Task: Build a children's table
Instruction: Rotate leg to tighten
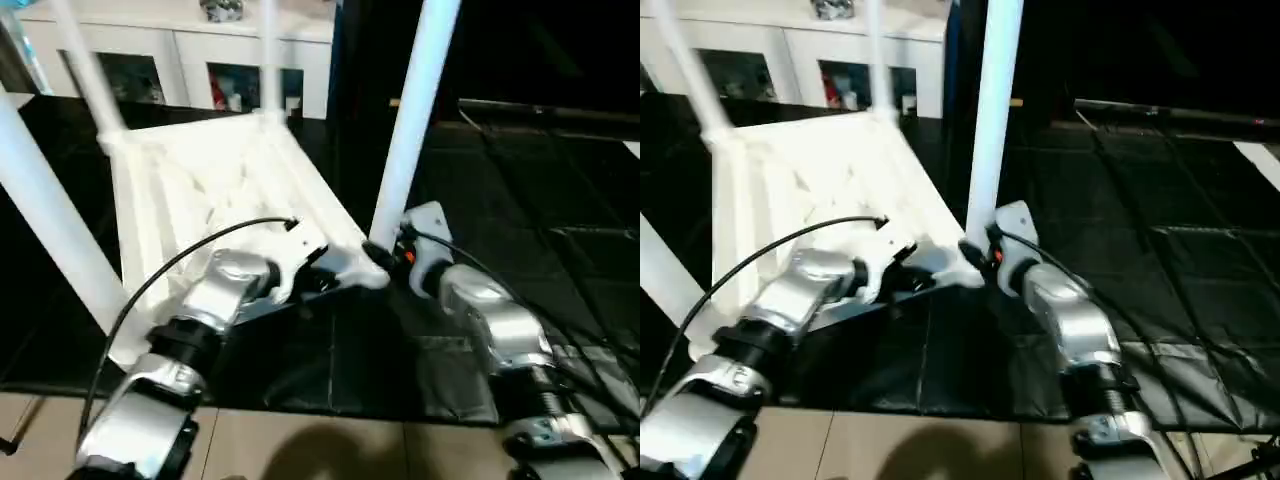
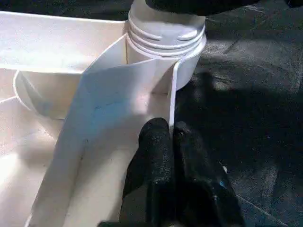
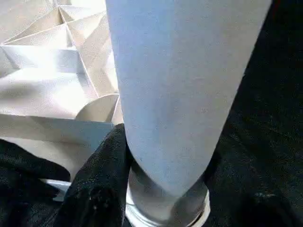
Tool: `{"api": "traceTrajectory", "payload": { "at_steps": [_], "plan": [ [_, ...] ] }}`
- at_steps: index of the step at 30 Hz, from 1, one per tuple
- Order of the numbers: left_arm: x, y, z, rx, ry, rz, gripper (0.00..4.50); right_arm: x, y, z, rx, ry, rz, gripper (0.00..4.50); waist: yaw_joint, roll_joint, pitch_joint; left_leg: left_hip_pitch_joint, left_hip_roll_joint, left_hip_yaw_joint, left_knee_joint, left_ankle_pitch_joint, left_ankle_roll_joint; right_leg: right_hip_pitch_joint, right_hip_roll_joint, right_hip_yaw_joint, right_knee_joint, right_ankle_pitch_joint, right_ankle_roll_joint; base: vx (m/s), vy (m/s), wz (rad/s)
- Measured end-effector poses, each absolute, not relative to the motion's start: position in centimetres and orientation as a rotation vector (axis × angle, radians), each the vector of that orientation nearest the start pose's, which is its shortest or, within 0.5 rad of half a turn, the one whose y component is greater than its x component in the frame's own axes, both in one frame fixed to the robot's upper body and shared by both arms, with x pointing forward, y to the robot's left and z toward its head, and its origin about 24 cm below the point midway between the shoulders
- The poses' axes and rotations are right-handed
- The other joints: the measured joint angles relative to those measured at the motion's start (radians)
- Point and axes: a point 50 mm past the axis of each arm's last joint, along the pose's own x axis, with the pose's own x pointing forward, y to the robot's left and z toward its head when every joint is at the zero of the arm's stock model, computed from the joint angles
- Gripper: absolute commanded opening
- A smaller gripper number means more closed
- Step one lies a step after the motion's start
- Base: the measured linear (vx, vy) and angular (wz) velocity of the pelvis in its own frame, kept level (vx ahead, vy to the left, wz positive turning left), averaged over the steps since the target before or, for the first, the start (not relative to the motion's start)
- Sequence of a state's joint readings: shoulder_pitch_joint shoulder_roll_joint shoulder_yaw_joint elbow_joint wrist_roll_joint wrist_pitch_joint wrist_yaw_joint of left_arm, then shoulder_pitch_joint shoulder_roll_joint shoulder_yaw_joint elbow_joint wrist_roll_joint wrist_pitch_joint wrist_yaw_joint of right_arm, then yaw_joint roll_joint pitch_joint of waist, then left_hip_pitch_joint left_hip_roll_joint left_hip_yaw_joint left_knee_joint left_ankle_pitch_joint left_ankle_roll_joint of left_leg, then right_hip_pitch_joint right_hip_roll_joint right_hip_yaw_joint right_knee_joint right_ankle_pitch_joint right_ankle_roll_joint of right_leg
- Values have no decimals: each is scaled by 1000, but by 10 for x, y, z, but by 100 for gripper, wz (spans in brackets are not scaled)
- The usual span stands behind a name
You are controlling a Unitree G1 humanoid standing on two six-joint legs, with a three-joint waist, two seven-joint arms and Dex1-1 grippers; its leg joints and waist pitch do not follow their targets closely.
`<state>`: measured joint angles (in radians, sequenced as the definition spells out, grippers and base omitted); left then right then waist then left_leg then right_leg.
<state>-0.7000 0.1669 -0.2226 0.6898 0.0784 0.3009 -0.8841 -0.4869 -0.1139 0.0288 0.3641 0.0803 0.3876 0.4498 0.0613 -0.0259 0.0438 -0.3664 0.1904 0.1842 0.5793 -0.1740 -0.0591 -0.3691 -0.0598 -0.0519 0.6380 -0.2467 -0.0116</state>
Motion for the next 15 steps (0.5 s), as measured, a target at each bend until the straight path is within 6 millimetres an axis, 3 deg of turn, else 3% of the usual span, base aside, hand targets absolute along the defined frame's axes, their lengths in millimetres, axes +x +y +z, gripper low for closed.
{"api": "traceTrajectory", "payload": {
  "at_steps": [6, 12, 15],
  "plan": [
    [341, 89, 53, 299, 477, -1053, 0, 330, -114, 60, -2, 283, 561, 313, -1, 1, 1, 0, 0, 0, -2, 0, 0, 0, 0, 0, -2, 0, 0, 0, 0, 0],
    [339, 94, 55, 336, 463, -1116, 0, 324, -127, 62, -22, 279, 679, 366, 3, 2, 2, -1, 0, 0, -4, 0, 0, 0, 0, -1, -5, 0, 0, 0, 0, 0],
    [332, 107, 56, 360, 451, -1202, 0, 314, -141, 62, -29, 267, 828, 397, 5, 2, 2, -3, 0, 0, -4, 0, 4, -1, 0, -1, -7, 0, 0, 0, 0, 0]
  ]
}}
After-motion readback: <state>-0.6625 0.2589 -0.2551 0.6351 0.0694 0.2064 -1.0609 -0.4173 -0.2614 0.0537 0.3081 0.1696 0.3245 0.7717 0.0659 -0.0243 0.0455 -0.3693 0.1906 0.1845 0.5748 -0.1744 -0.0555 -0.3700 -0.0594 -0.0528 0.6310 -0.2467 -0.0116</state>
